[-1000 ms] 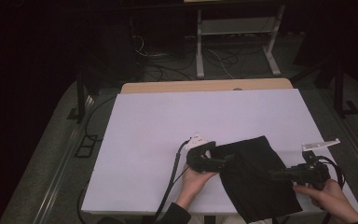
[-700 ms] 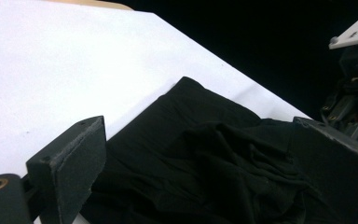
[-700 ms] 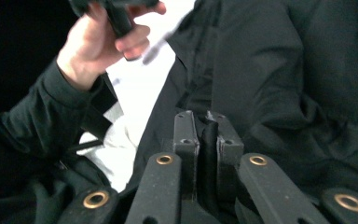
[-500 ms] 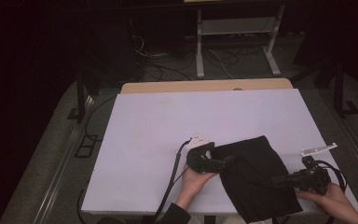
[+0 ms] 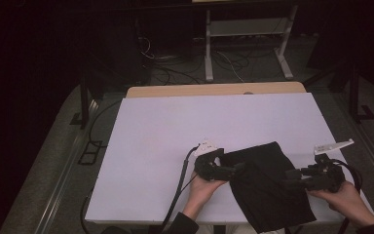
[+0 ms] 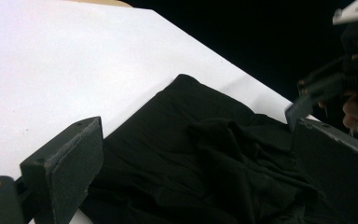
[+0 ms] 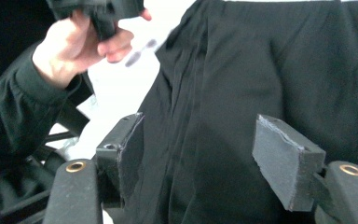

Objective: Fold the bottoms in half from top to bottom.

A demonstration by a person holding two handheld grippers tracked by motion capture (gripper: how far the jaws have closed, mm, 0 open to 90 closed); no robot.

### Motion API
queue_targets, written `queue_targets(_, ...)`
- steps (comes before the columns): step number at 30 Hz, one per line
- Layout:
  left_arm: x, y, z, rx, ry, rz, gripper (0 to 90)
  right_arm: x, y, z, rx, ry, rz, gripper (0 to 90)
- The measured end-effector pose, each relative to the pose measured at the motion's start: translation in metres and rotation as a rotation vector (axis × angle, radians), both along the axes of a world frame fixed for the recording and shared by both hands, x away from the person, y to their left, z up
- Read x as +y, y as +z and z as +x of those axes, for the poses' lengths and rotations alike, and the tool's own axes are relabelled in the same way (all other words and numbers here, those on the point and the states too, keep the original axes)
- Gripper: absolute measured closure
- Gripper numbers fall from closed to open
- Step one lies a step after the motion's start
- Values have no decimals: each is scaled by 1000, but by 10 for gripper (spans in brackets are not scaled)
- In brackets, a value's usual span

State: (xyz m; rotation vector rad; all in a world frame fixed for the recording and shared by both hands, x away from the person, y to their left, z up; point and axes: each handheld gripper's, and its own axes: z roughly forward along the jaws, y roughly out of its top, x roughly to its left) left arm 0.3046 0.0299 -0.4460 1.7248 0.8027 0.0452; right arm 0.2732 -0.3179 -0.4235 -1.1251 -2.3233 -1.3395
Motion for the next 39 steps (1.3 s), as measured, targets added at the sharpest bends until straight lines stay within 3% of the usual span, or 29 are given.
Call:
queue_targets(4, 1, 1, 0, -4, 2, -2, 33, 6, 8, 13, -30, 5, 3, 442)
queue_targets(10, 4, 3, -1, -8, 6, -1, 30, 14, 15, 31, -46, 3, 9, 709)
queue_targets(15, 6, 4, 0, -9, 9, -3, 30, 21, 19, 39, -76, 16, -17, 851)
queue_targets(24, 5, 3, 0, -6, 8, -4, 30, 31, 19, 55, -94, 10, -45, 888)
queue_targets(39, 7, 0, 0, -1, 9, -1, 30, 38, -1, 83, -42, -44, -72, 889)
